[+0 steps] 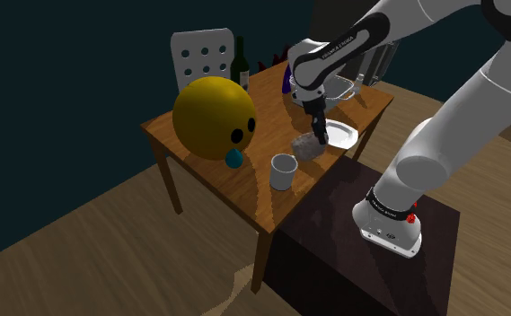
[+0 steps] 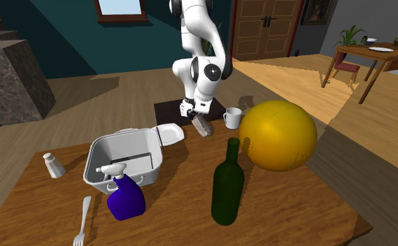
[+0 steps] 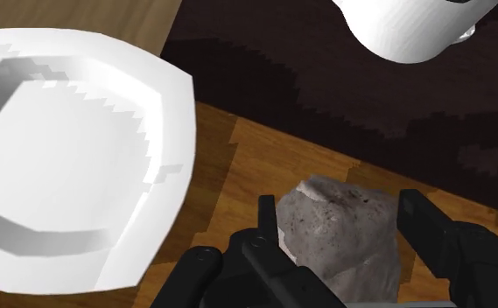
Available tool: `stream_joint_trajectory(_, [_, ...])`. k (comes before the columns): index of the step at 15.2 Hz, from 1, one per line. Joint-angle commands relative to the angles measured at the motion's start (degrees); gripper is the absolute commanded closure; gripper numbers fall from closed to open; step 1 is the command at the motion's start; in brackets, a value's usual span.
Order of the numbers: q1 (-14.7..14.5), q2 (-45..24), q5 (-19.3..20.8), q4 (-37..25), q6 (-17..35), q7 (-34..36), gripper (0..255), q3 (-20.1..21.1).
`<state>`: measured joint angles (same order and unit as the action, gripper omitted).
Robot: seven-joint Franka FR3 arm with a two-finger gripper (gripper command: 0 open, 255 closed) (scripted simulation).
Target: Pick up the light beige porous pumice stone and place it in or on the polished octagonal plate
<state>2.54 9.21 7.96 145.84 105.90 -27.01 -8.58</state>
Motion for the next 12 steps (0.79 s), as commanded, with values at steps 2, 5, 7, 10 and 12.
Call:
stream_joint_trajectory(2, [-0.01, 1.67, 0.03, -1.06, -2.76, -0.12, 255, 0.10])
stream_joint_trajectory(5, [-0.02, 3.28, 0.04, -2.06, -5.37, -0.22, 255, 0.22])
stream_joint_trajectory(7, [-0.03, 4.28, 0.05, -2.79, -7.10, -0.29, 255, 0.30])
stream_joint_trajectory(10, [0.80, 5.43, 1.13, -3.64, -8.93, -1.58, 255, -0.51])
stream_joint_trajectory(12, [2.46, 5.66, 3.27, -3.98, -9.14, -4.06, 255, -2.29])
